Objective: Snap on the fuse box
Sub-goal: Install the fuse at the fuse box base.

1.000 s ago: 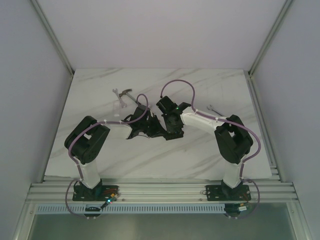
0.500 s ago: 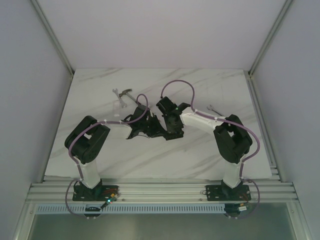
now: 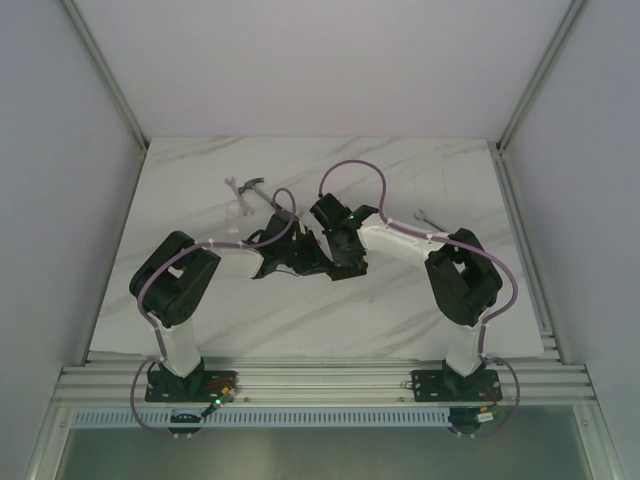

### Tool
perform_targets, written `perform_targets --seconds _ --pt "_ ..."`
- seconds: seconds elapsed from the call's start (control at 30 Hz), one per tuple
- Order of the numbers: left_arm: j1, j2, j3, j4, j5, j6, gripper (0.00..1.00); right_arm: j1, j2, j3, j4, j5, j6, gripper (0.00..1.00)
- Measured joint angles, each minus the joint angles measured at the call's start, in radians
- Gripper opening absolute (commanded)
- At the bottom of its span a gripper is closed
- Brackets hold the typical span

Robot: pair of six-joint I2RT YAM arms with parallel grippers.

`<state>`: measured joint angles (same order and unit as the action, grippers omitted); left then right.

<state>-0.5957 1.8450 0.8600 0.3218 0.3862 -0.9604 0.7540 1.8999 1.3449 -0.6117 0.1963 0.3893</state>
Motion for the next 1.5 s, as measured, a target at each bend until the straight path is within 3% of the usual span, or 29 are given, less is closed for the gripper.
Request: perform_targets --seconds 0.07,0.13,0.43,1.0,1.33,1.5 --pt "0.000 0.000 -0.002 0.004 0.001 0.000 0.31 0.005 0.004 0.014 -0.014 0.002 -0.005 0.00" --pt "0.001 0.000 -0.004 0.008 0.002 0.000 0.31 0.007 0.007 0.029 -0.029 0.002 -0.006 0.09" --pt "0.000 -0.002 -0.011 0.023 0.002 0.000 0.31 0.007 0.011 0.051 -0.066 -0.005 0.003 0.30" --pt "0.000 -0.002 -0.011 0.026 0.002 0.000 0.31 -0.003 0.013 0.070 -0.114 -0.039 0.049 0.24" --pt "0.000 -0.002 -0.011 0.026 0.002 0.000 0.31 -0.012 0.013 0.070 -0.130 -0.056 0.083 0.33" --pt "0.000 -0.002 -0.011 0.026 0.002 0.000 0.31 -0.018 0.012 0.075 -0.132 -0.061 0.097 0.33"
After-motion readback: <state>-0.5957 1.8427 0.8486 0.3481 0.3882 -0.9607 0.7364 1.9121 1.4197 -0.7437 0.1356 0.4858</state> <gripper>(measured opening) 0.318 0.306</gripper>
